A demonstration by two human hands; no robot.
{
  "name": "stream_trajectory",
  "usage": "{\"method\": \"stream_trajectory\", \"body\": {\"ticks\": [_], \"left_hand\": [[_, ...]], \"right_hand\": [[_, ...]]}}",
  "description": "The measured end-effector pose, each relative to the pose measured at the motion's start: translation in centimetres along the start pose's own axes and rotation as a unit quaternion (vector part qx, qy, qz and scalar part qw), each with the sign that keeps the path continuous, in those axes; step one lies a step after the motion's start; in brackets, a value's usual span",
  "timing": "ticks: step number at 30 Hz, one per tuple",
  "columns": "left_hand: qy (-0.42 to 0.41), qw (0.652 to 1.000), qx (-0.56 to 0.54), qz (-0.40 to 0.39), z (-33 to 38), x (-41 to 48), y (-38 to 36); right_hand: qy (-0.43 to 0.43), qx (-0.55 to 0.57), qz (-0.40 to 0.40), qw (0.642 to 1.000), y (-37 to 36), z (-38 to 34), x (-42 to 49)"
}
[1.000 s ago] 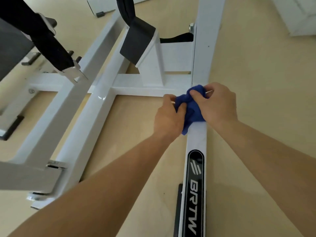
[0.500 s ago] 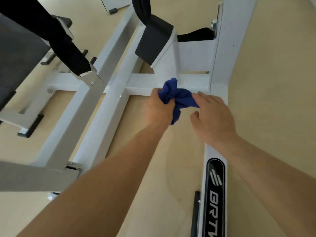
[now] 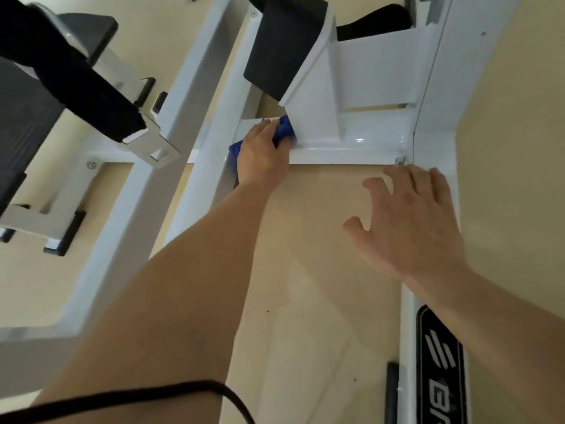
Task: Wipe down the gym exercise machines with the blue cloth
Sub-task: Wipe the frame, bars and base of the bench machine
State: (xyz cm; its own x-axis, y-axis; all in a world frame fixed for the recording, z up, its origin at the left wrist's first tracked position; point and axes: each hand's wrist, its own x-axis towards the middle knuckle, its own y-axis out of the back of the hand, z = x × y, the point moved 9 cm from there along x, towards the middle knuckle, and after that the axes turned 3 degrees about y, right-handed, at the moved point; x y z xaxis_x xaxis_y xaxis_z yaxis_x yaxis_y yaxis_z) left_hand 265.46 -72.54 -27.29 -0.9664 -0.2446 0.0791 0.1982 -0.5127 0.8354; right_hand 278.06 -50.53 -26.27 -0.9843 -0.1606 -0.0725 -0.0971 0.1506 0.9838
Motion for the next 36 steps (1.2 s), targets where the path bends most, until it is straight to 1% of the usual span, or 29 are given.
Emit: {"method": "stream_trajectory", "body": {"ticks": [2, 4, 5, 6, 8, 9, 10, 13, 14, 15, 16, 19, 20, 22, 23, 25, 28, 30, 32, 36], "left_hand": [[-0.023, 1.0, 0.006, 0.006, -0.6, 0.4, -0.6], [-0.071, 0.996, 0.051, 0.008, -0.9, 1.1, -0.5], [-0.075, 0.995, 0.057, 0.009, -1.3, 1.8, -0.1], [-0.055, 0.997, 0.049, 0.012, -1.8, 2.7, 0.5], [0.028, 0.999, 0.028, 0.021, -3.1, 4.5, 1.6], [0.052, 0.998, 0.015, 0.011, -2.9, 4.7, 1.4], [0.049, 0.999, 0.011, -0.004, -2.0, 4.3, 0.8], [-0.039, 0.998, 0.015, -0.039, 0.5, 1.5, -0.9], [-0.073, 0.996, 0.024, -0.05, 1.1, 0.7, -1.1], [-0.09, 0.993, 0.042, -0.058, 1.1, 0.8, -1.1], [-0.081, 0.993, 0.058, -0.057, 0.6, 1.7, -0.9], [0.001, 0.997, 0.075, -0.034, -1.6, 5.4, -0.2], [0.019, 0.997, 0.074, -0.028, -1.8, 5.4, -0.3], [0.025, 0.998, 0.051, -0.012, -1.6, 3.8, -1.1], [0.035, 0.999, 0.013, -0.009, -1.5, 2.4, -1.5], [0.041, 0.998, -0.031, -0.026, -1.1, -0.2, -2.4], [0.031, 0.997, -0.039, -0.06, -0.8, -1.7, -2.9], [-0.003, 0.999, -0.023, -0.044, -0.4, -1.9, -1.9], [-0.024, 0.999, -0.029, 0.001, -0.5, -2.3, -0.5], [0.032, 0.993, -0.068, 0.091, -2.5, -2.4, 1.4]], "right_hand": [[0.004, 0.001, -0.007, 1.0, -0.1, -0.1, 0.0], [0.004, 0.004, 0.001, 1.0, -0.2, -0.1, 0.0], [0.001, 0.004, 0.006, 1.0, -0.2, 0.0, 0.0], [-0.002, 0.004, 0.009, 1.0, -0.2, 0.0, 0.0], [0.001, 0.009, 0.008, 1.0, -0.2, -0.3, 0.2], [0.004, 0.009, 0.005, 1.0, -0.4, -0.3, 0.2], [0.005, 0.008, 0.002, 1.0, -0.5, -0.2, 0.2], [0.007, 0.008, 0.005, 1.0, -0.4, -0.2, 0.3], [0.006, 0.008, 0.008, 1.0, -0.4, -0.1, 0.3], [0.005, 0.01, 0.009, 1.0, -0.5, 0.0, 0.3], [0.004, 0.012, 0.01, 1.0, -0.4, -0.1, 0.3], [0.003, 0.005, 0.009, 1.0, -0.5, -0.1, 0.5], [0.003, 0.005, 0.006, 1.0, -0.6, -0.1, 0.4], [0.005, 0.002, -0.001, 1.0, -0.6, -0.1, 0.3], [0.008, -0.004, -0.004, 1.0, -0.6, -0.1, 0.3], [0.006, -0.014, -0.01, 1.0, -0.6, -0.1, 0.4], [0.001, -0.024, -0.011, 1.0, -0.6, -0.1, 0.4], [0.001, -0.027, -0.01, 1.0, -0.6, -0.2, 0.4], [0.0, -0.024, -0.008, 1.0, -0.6, -0.1, 0.4], [-0.007, -0.022, -0.002, 1.0, -0.6, -0.1, 0.4]]}}
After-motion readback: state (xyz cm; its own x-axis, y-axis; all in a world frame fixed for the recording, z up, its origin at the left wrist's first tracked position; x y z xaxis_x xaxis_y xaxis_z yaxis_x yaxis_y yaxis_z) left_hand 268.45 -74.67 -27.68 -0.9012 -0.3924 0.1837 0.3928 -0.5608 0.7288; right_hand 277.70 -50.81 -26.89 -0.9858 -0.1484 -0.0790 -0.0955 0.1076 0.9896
